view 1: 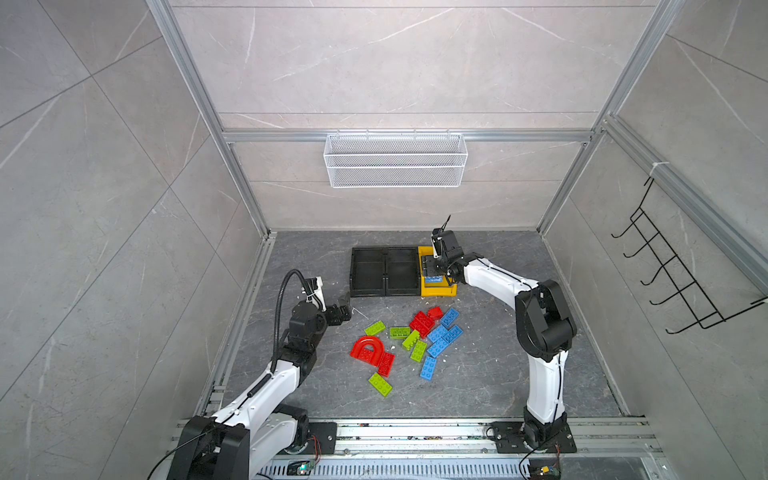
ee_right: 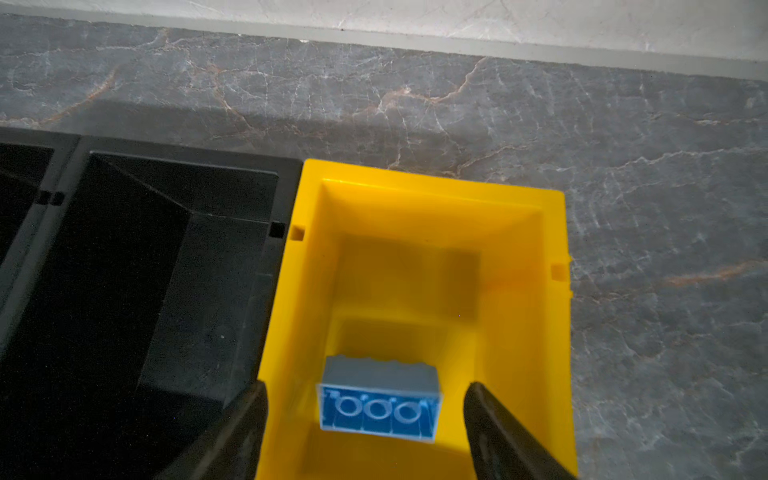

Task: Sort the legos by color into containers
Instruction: 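Carry the blue brick over the yellow bin and release it, then move the right gripper back over the brick pile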

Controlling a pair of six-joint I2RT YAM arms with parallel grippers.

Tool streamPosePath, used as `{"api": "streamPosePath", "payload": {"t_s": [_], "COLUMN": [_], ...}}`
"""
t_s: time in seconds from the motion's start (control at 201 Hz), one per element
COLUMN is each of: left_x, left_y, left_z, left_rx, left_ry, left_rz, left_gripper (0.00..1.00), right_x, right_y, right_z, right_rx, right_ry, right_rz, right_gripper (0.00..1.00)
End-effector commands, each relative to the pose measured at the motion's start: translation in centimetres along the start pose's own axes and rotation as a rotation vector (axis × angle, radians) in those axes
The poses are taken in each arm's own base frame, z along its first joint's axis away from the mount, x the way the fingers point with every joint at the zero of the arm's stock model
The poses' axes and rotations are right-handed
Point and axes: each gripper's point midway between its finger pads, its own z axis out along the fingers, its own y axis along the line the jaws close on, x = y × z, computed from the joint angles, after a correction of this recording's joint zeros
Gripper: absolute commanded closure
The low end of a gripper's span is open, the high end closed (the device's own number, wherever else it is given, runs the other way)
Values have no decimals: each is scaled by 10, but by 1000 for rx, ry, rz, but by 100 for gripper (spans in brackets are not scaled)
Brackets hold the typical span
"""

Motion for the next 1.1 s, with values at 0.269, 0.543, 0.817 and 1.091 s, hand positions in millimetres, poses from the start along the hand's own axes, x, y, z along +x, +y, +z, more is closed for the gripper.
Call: {"api": "streamPosePath", "payload": {"t_s": [0.269,0.543,0.817,1.091], "left_x": [-13,-12,-9,-10], "left_y": [0,0,-2,-3], "left_z": [-5,-4,-1,-1], "left_rx": [-15,-14,-4,0], "left_ry": [-50,-44,-30,-32], "left_rz": [22,21,17,18], "left_gripper": [0,0,0,0], "right_x": [6,109,202,235], "right_y": [2,5,27,53], "right_z": [-76,-147,-192,-204], "right_rx": [-84,-177,-173,-144], "right_ry": [-21,138,323,409], "right_rz": [-8,114,101,39], "right_gripper": [21,27,30,29]}}
